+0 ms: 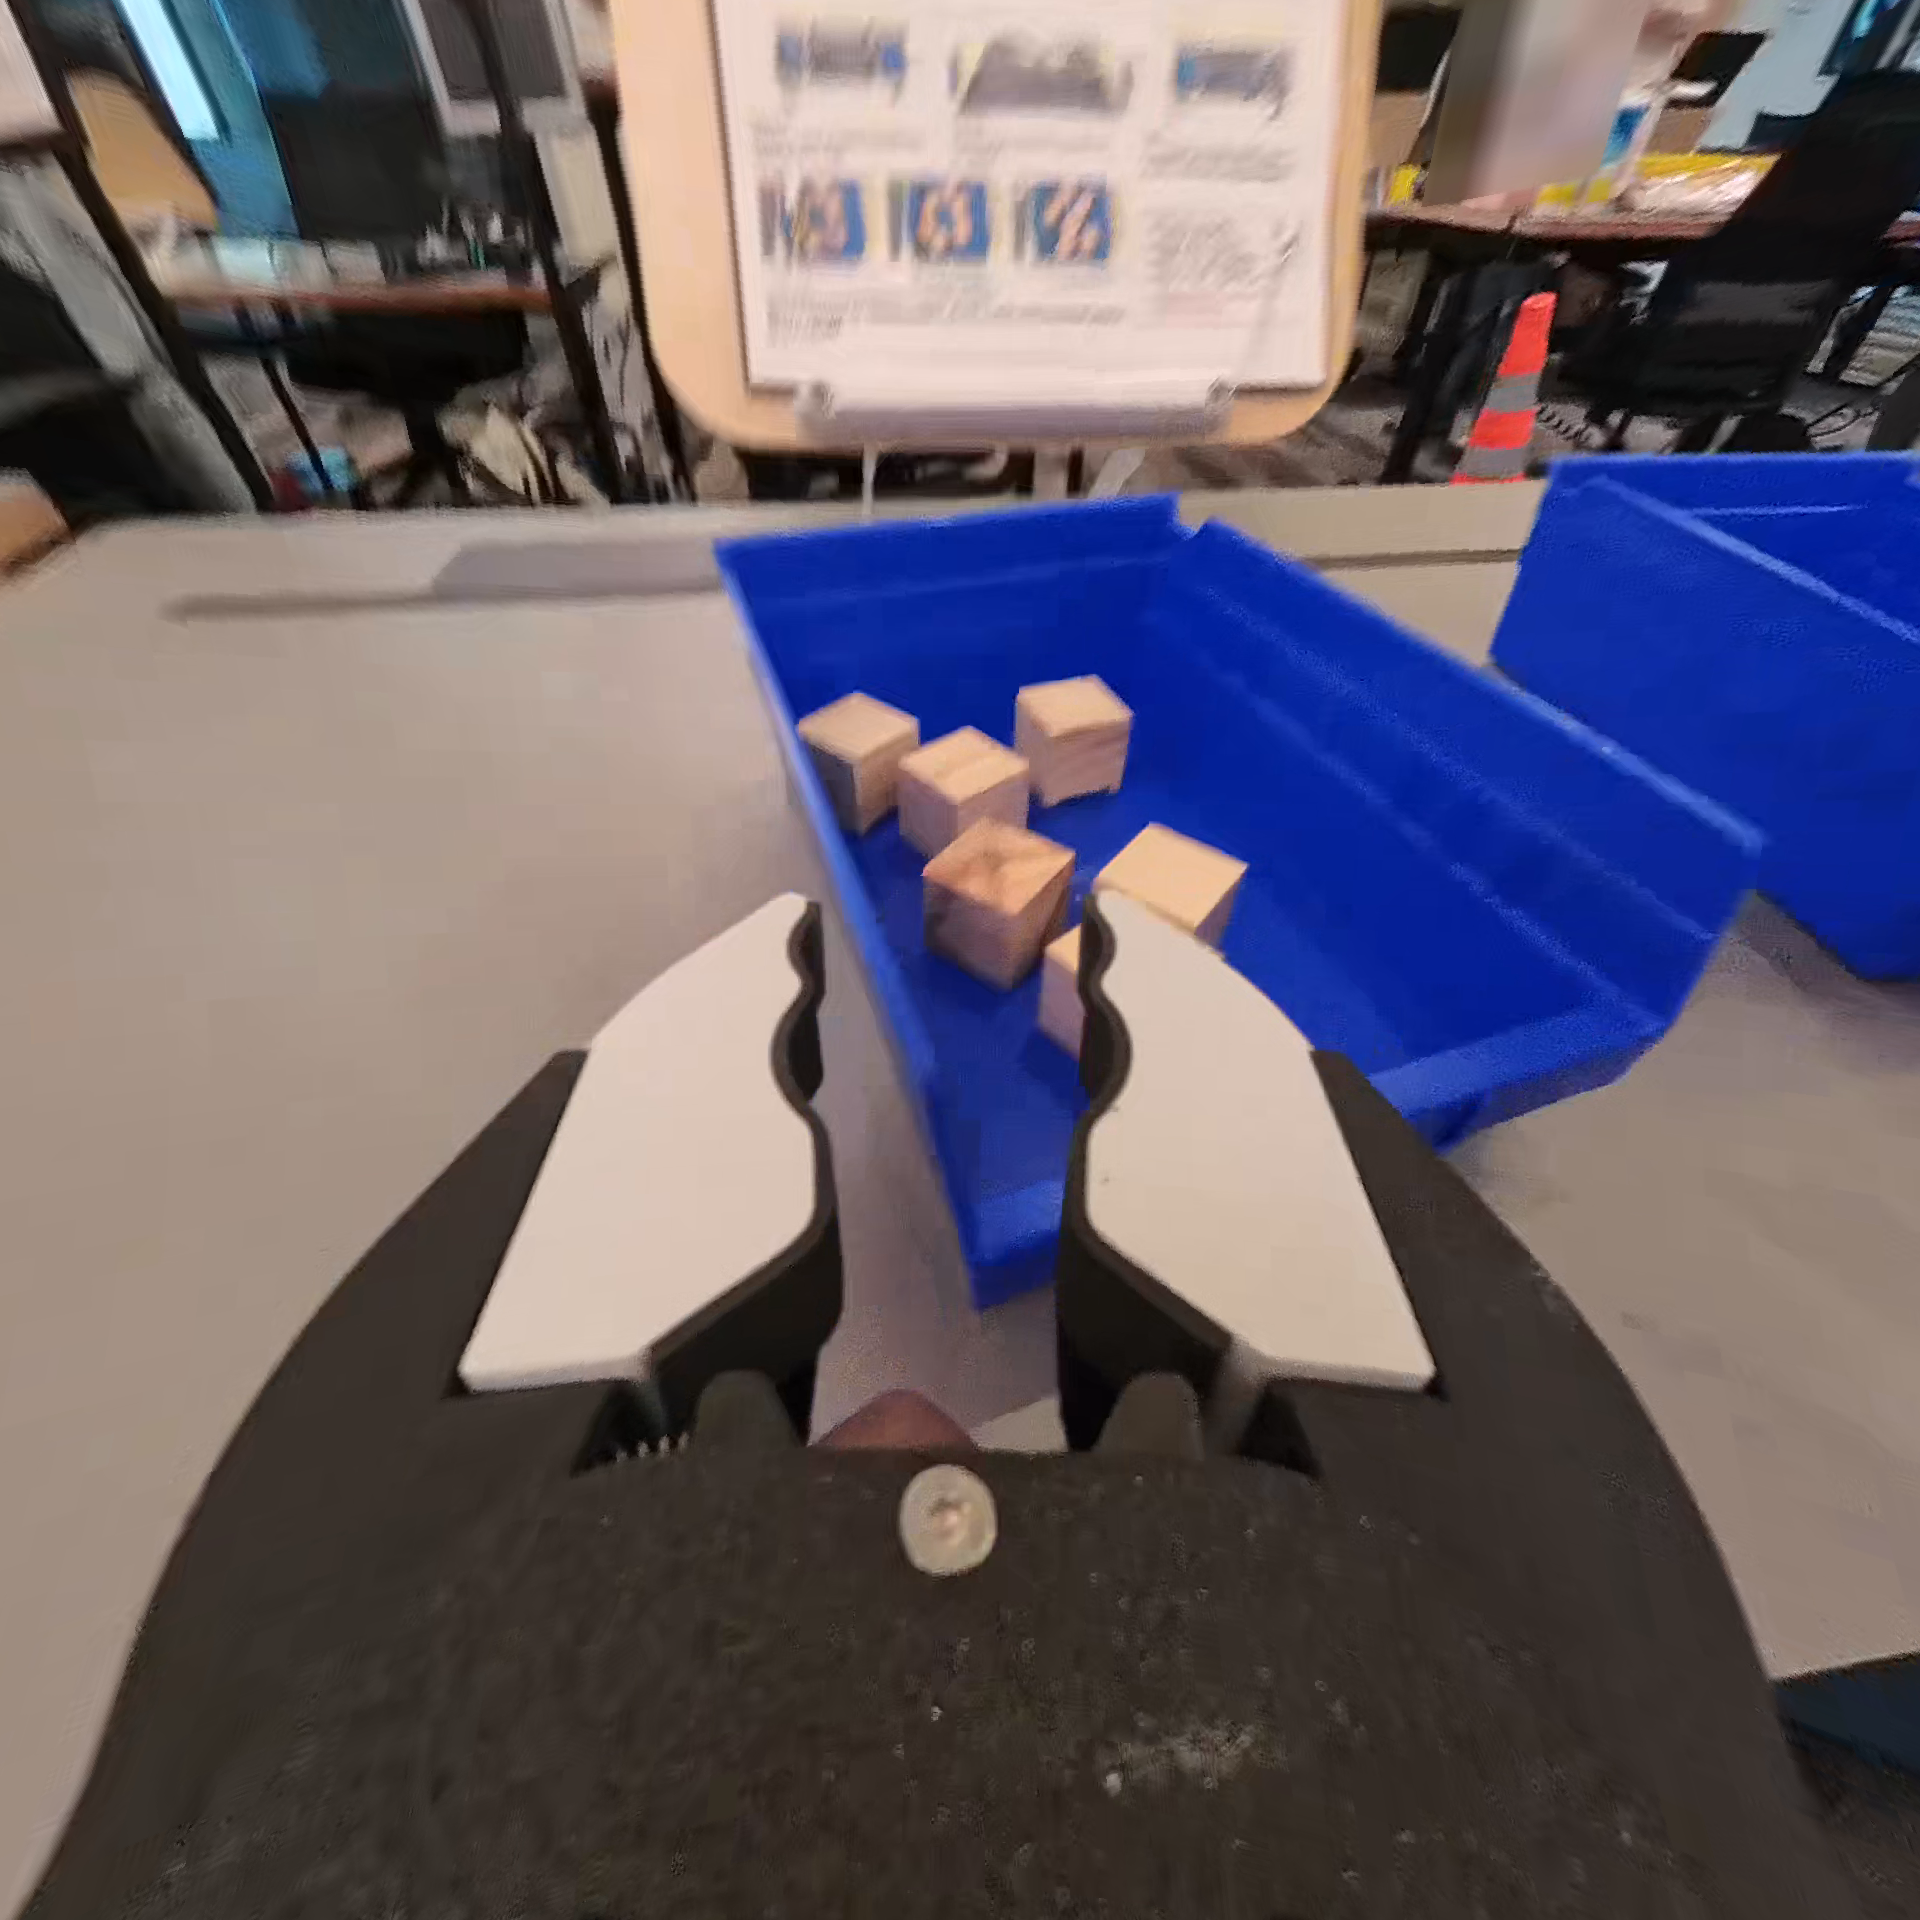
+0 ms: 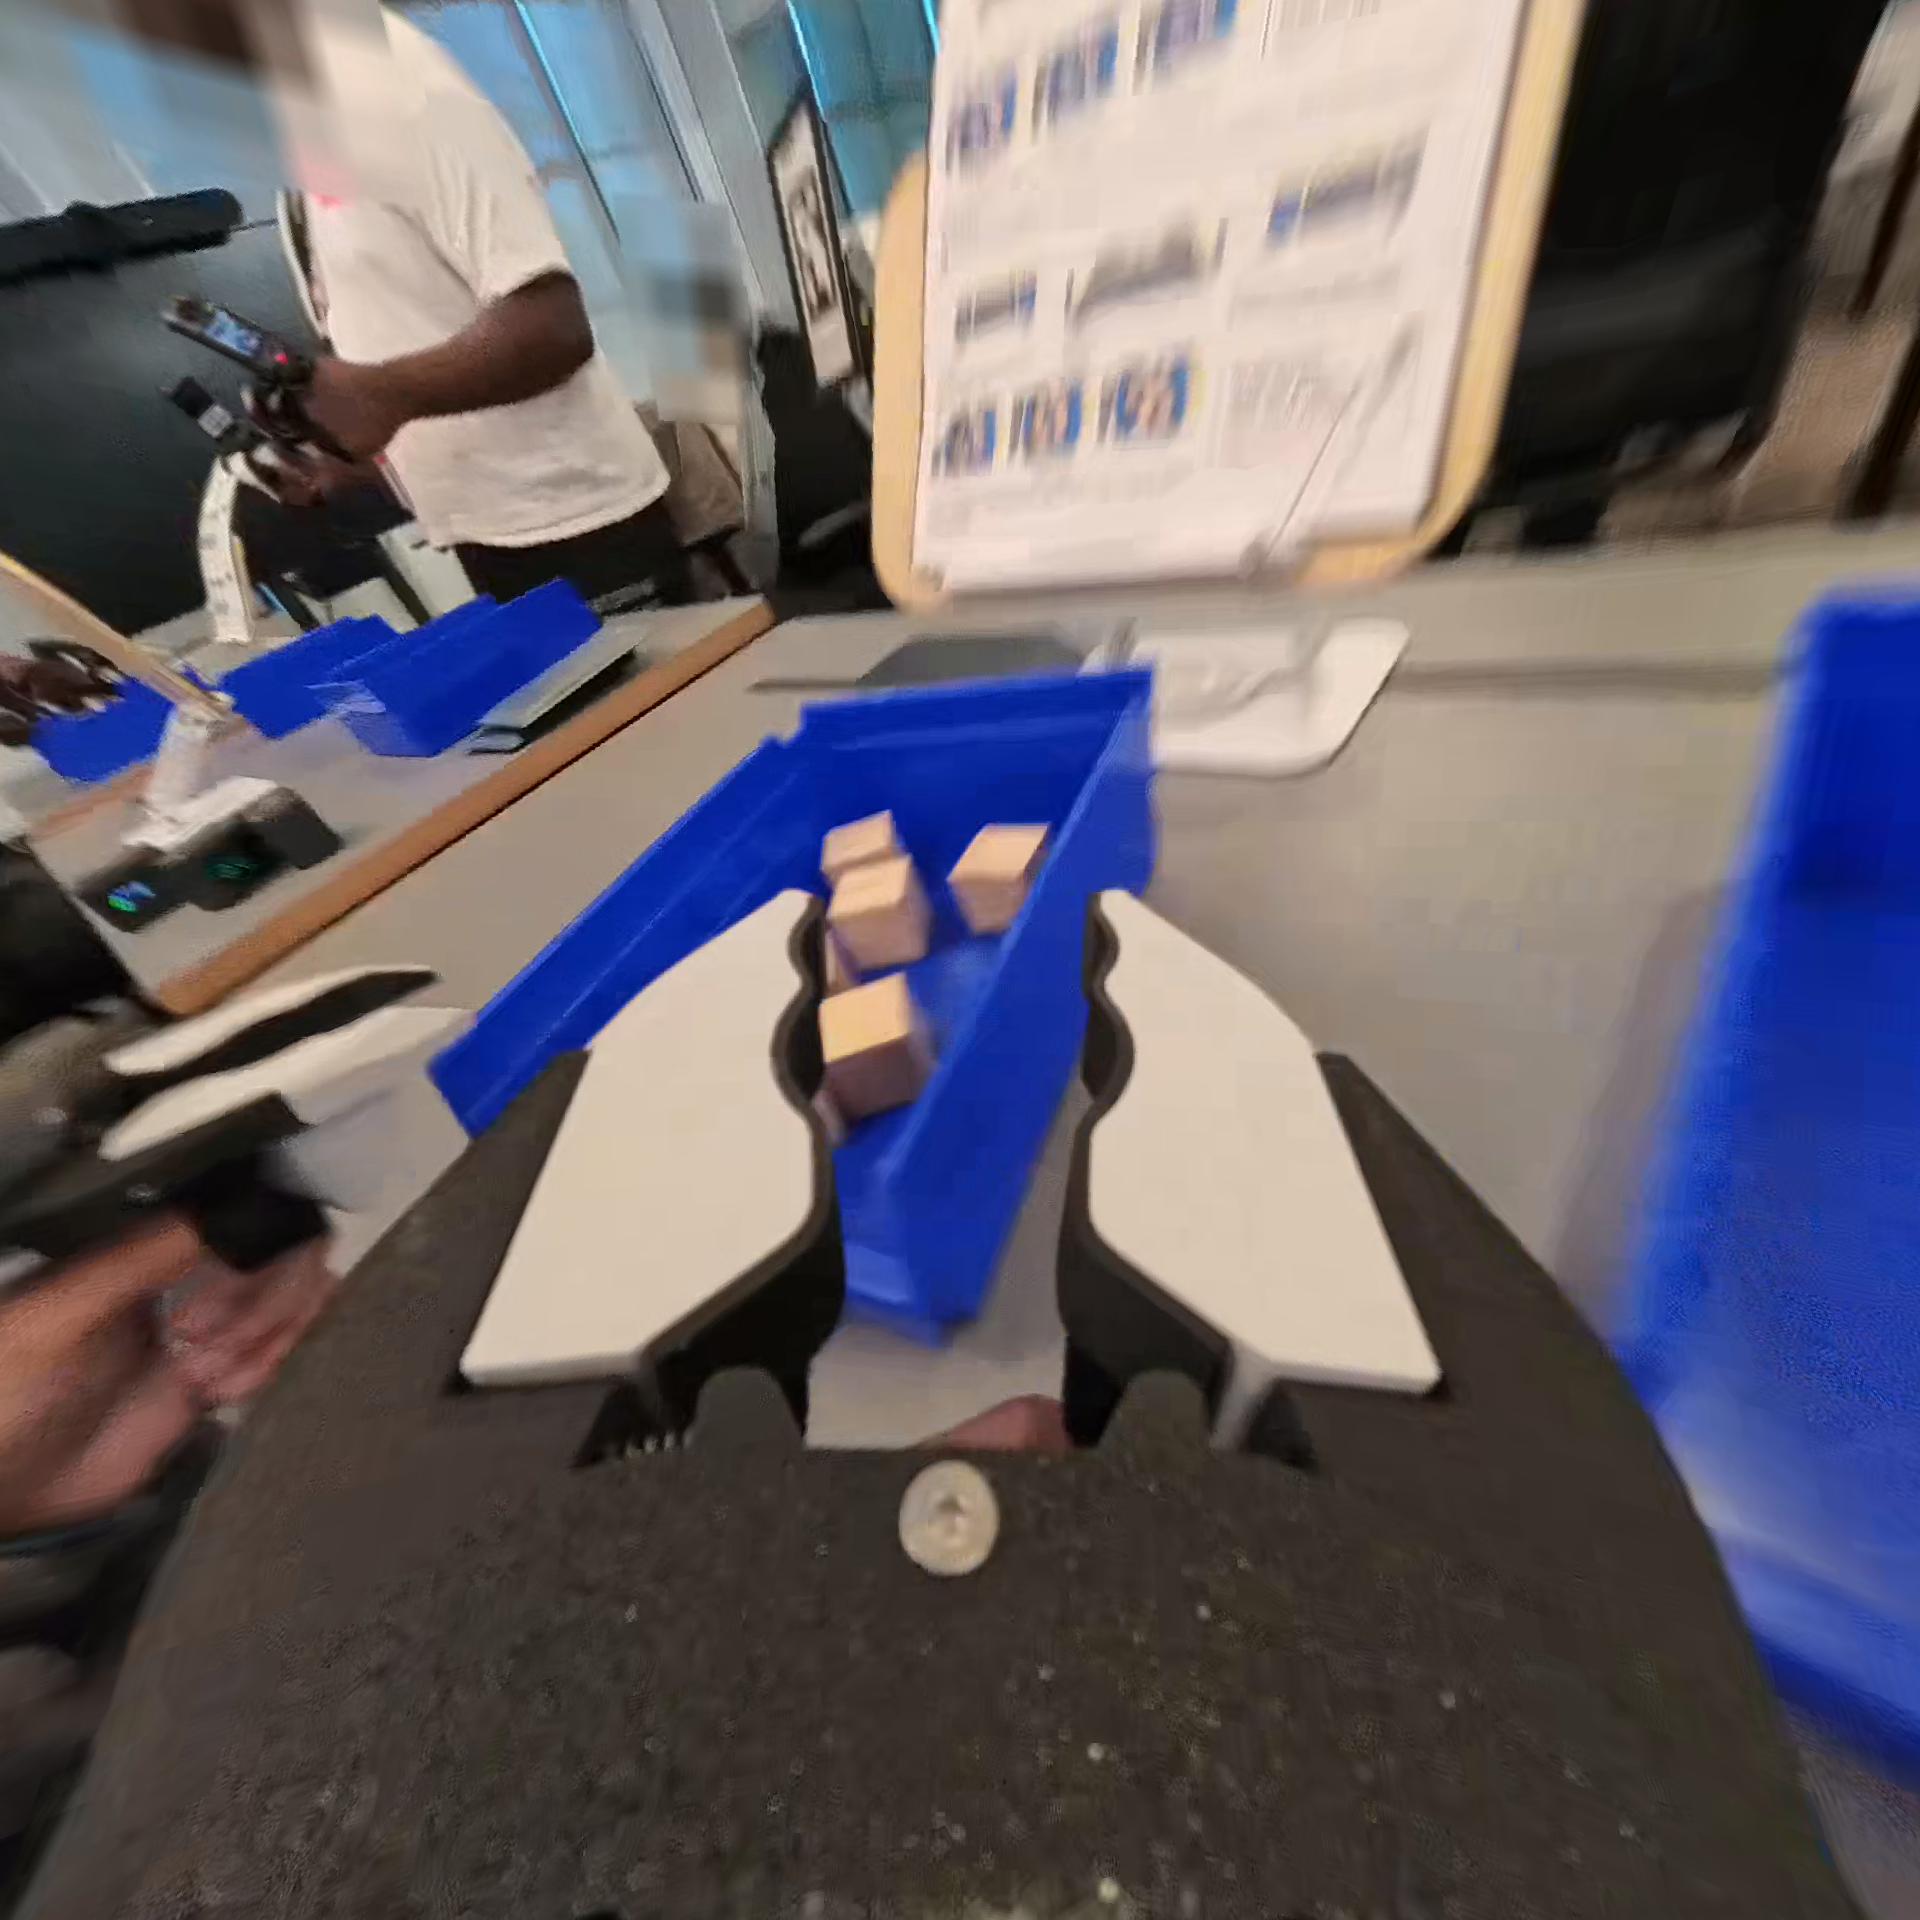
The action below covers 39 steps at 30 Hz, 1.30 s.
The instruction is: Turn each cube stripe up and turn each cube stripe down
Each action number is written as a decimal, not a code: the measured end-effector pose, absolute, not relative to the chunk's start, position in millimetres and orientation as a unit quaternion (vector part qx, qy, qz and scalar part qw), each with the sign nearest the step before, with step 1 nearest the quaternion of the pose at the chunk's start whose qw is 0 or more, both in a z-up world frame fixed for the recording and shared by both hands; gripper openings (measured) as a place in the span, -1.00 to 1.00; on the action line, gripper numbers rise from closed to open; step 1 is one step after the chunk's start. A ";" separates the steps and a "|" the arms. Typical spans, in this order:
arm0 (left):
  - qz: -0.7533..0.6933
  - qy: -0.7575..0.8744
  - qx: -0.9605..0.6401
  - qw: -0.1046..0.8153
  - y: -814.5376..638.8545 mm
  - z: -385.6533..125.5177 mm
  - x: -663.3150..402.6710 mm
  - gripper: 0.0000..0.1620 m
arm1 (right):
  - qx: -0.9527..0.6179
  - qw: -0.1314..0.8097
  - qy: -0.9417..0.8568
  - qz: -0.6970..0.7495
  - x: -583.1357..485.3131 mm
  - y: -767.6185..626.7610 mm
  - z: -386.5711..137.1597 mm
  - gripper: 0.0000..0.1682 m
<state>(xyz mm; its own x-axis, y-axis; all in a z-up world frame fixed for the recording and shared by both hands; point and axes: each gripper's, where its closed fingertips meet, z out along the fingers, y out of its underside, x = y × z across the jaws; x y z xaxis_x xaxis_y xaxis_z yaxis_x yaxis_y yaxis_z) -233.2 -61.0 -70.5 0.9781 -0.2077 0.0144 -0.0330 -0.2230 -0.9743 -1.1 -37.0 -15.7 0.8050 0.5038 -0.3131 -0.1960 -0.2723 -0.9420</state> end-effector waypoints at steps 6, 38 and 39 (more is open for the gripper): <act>-0.100 0.053 -0.821 0.560 -33.2 -118.1 -228.2 -0.45 | -0.787 0.583 -0.057 0.192 -48.9 -22.3 -99.2 -0.44; 0.008 0.042 -0.810 0.585 33.1 -100.1 -525.8 -0.99 | -0.808 0.572 -0.060 0.131 -333.5 9.2 -107.6 -0.88; -0.001 0.037 -0.808 0.588 34.1 -102.6 -528.8 -0.99 | -0.804 0.577 -0.065 0.127 -336.1 9.1 -107.8 -0.87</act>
<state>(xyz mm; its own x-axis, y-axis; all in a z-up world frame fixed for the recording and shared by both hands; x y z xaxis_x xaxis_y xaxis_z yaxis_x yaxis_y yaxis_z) -528.8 34.1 -102.6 0.9972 -0.0613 -0.0422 -0.0591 -0.3066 -0.9500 -336.1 9.1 -107.8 0.9595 0.2507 -0.1287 -0.0417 -0.3255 -0.9446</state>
